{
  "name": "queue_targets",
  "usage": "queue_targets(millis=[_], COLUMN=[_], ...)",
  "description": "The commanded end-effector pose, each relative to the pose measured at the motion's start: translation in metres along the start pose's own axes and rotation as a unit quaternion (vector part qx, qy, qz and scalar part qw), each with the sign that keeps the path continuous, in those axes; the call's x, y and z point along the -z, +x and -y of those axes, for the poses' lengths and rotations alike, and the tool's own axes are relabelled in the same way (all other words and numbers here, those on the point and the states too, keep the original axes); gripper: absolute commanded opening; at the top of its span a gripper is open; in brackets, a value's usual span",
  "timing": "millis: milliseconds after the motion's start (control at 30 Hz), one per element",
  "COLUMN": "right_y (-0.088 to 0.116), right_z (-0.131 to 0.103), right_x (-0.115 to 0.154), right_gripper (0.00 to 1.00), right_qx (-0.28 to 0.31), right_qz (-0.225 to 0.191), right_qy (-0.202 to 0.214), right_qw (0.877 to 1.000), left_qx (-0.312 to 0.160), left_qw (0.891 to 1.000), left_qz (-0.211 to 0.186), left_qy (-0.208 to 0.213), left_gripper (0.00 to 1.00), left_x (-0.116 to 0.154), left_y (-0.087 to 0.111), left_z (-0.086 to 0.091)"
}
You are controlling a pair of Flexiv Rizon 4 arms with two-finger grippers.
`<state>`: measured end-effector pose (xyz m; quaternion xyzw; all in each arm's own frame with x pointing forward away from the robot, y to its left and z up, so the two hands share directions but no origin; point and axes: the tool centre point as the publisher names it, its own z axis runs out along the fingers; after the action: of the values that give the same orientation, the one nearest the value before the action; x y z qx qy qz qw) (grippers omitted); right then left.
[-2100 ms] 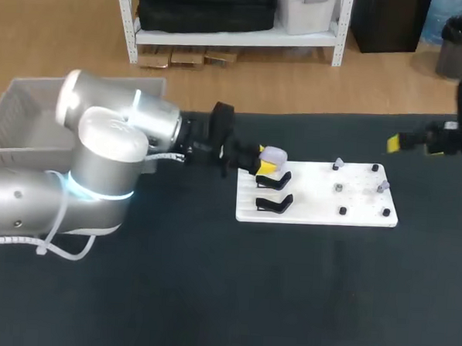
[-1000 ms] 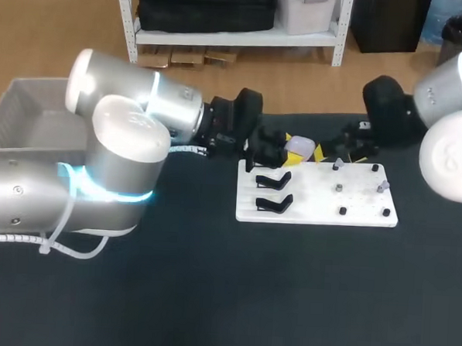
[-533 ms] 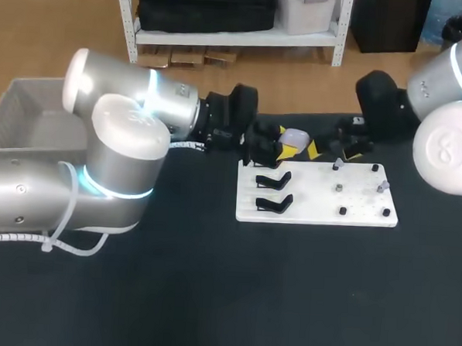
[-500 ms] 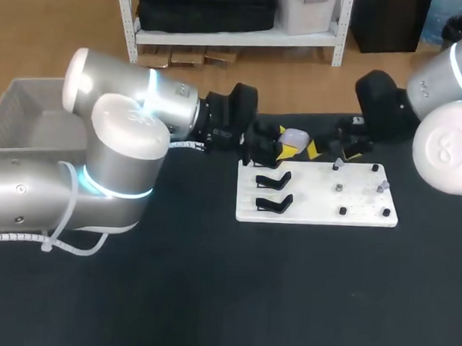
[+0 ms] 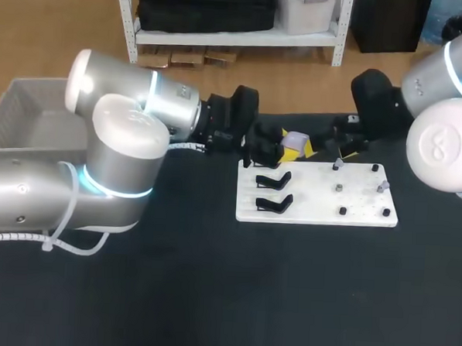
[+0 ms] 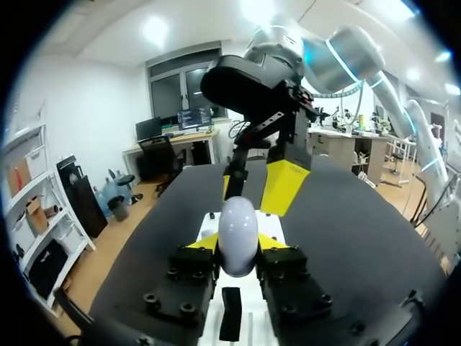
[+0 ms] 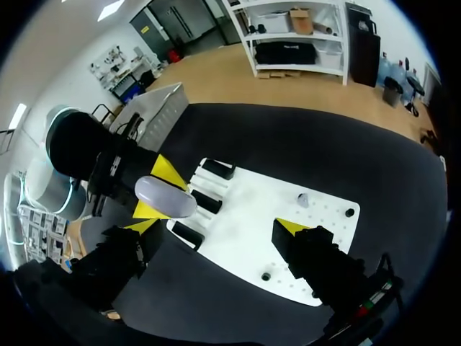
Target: Pick up each earbud case from the left stands, insert the matching earbuds, close the lid, and place the case in the box.
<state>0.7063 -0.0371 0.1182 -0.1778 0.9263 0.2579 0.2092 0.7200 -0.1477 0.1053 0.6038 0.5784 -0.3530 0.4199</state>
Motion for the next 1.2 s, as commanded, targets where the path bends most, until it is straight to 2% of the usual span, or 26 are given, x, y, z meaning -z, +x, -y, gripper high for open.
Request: queue_targets(millis=[33,500,600,667,900,1033,1200], right_y=[-0.001,-0.006,-0.005,-0.001,0.01,0.017,0.03], right_z=[0.001,0.007,0.014,0.02,0.04,0.051,0.063], right_x=[0.0,0.013,0.028,0.039,0.065,0.07,0.069], right_gripper=[1.0,1.0,1.0,1.0,1.0,1.0,1.0], right_qx=[-0.002,-0.005,-0.009,-0.007,0.006,0.005,0.009], right_qz=[0.0,0.014,0.031,0.028,0.017,-0.004,-0.02], right_qy=[0.003,0.019,0.037,0.067,0.123,0.146,0.17], right_qw=[1.0,1.0,0.999,0.997,0.992,0.989,0.985], left_qx=[0.001,0.014,0.035,0.041,0.057,0.055,0.044], left_qw=[1.0,0.999,0.998,0.997,0.991,0.989,0.989], left_qz=[0.007,0.017,0.042,0.058,0.123,0.14,0.143], left_qy=[0.006,0.026,0.028,0.025,0.015,0.006,0.014], left_gripper=[0.0,0.0,0.0,0.0,0.0,0.0,0.0], left_x=[0.0,-0.003,0.001,0.006,0.019,0.022,0.016], left_y=[0.003,0.005,0.005,0.0,-0.03,-0.044,-0.056], left_z=[-0.001,0.009,0.008,0.007,0.006,0.004,0.001])
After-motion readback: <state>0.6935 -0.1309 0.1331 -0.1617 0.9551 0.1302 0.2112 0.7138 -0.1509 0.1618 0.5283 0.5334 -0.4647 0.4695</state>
